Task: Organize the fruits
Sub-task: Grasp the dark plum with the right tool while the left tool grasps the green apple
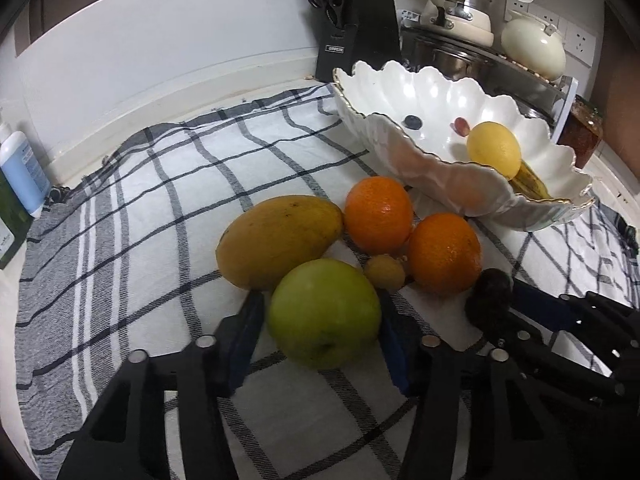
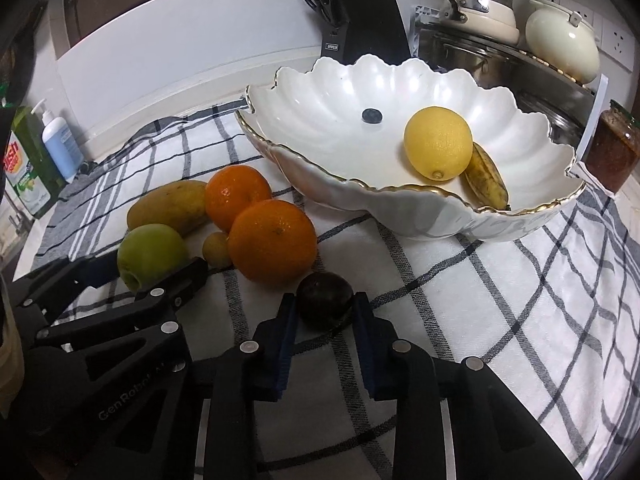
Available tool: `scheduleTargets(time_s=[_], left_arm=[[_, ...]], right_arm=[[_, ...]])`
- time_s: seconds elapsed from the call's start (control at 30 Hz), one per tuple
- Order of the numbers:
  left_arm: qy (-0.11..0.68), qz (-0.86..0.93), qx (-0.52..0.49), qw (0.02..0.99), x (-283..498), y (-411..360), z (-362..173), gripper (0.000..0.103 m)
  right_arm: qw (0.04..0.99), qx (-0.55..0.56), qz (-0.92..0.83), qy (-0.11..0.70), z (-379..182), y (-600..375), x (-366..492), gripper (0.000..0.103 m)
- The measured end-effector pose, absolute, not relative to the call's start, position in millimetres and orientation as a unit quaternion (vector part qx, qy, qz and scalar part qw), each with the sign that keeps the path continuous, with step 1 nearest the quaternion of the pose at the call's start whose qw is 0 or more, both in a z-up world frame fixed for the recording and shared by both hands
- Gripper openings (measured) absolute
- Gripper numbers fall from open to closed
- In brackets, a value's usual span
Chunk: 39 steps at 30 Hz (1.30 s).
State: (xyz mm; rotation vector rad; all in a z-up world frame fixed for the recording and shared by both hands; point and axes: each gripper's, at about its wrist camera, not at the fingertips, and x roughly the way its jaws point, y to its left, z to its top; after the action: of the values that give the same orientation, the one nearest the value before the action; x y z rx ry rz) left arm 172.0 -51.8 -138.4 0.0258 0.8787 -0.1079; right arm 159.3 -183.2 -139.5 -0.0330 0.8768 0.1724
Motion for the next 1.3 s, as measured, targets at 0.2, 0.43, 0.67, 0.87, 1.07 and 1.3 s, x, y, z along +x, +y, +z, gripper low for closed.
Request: scheduleTargets(time_s=[0.2,0.43,0.67,0.87,1.07,1.3], left_arm=[[0.425,-0.054,0.014,0.903,169,-52,-138,0.048],[0.415,-0.054,0.014,0.908,159,-50,-129,0.047],[0.398,-0.059,0.013,0.915,148,-50,-108,0.047],[0.383,-0.066,0.012,0.921,140,-53,-90,0.047],[0.369,-0.074,0.012,0.927,136,-59,-71,0.047],[0.352,-0.087,0.016,0.932,137,-70,-51,0.047]], right_arm=[[0.905,-0.011,0.077,0.419,-137,-185,155,0.029],[0.910,-0.007,0.068,0.409,-128,-189,148,0.029],[0.918,-0.003,0.063,0.393,-111,-194,137,0.029],[0.924,0.002,0.056,0.378,-96,-199,128,0.029],[0.930,0.005,0.043,0.365,-78,-207,123,0.029],[0.938,0.011,0.026,0.345,-57,-222,120,0.029]])
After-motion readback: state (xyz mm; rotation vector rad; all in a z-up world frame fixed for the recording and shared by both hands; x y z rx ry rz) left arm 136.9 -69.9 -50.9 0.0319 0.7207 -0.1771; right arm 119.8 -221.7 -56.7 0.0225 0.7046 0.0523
